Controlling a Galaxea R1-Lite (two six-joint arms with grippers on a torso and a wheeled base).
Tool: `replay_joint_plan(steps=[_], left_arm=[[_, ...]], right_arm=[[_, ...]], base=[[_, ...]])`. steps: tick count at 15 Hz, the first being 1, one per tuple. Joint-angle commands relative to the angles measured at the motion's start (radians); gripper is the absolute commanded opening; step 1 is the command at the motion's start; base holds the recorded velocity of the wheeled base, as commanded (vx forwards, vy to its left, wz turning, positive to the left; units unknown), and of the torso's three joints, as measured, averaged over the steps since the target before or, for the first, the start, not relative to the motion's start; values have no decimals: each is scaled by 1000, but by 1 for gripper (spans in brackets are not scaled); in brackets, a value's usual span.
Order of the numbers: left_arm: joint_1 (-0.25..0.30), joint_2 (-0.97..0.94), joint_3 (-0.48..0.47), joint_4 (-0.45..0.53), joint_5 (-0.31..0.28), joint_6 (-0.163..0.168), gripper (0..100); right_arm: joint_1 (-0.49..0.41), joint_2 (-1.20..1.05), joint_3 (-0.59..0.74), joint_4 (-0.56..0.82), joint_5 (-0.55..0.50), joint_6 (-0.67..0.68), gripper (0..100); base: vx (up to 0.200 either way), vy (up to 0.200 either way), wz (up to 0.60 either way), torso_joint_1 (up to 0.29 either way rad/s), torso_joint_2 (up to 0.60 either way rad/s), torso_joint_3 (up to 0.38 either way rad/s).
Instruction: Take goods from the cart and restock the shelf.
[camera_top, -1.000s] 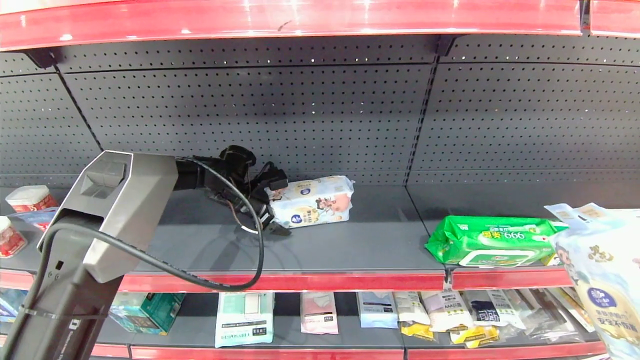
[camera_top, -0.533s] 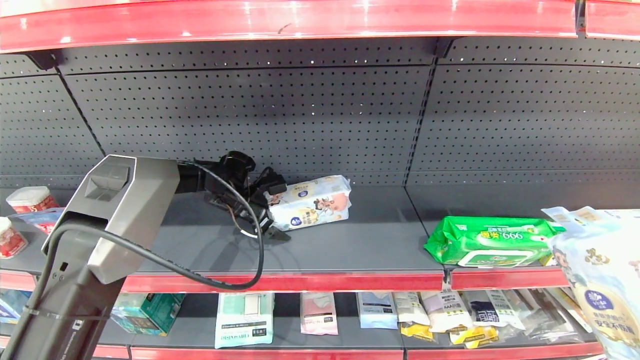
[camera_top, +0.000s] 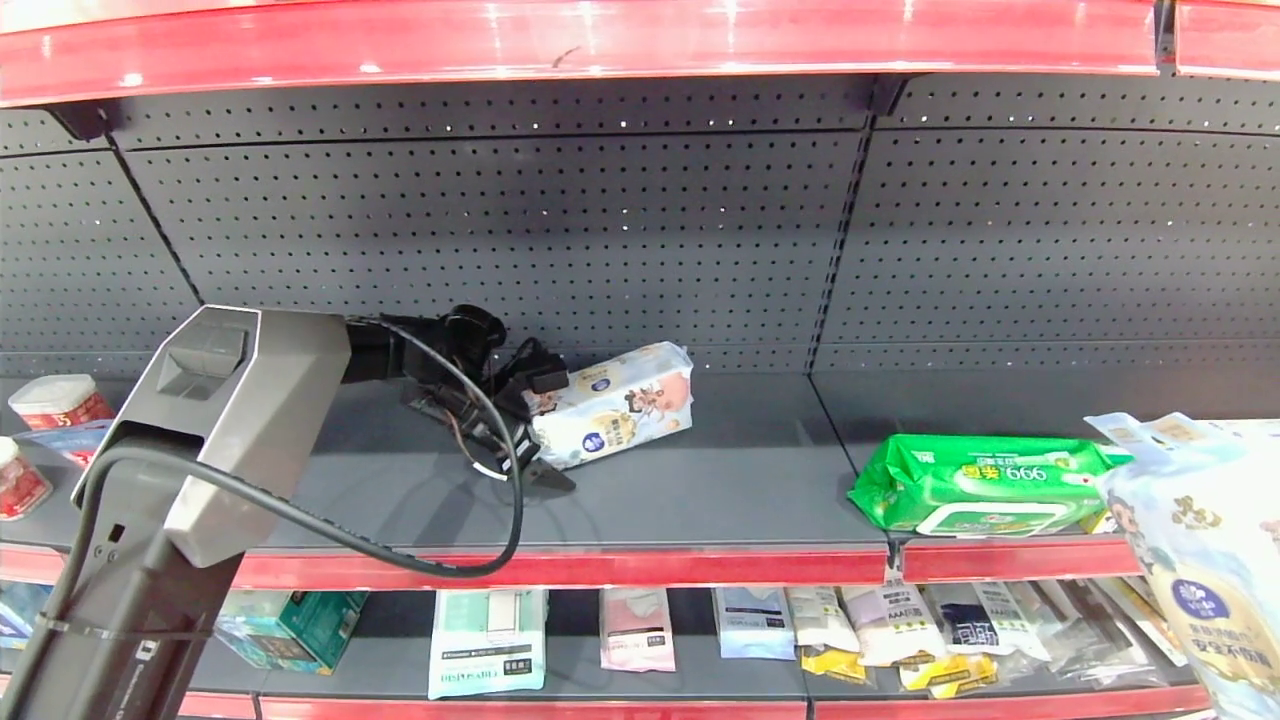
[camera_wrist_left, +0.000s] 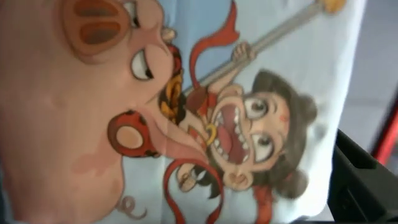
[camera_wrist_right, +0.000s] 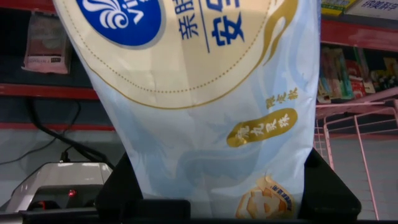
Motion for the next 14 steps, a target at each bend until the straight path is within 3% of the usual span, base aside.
replay_joint_plan(steps=[1,7,14], left_arm=[[9,-3,0,13,3,-3,100],[31,3,0,-36,8,-3,100],[52,-19,0,21,9,-7,100]], right_arm=[[-1,0,-1,0,0,-1,0],[-1,-2,1,0,0,-1,0],[-1,-2,-1,0,-2,-2,0]], base=[[0,0,0,0,0,0],[0,0,0,0,0,0],[0,0,0,0,0,0]])
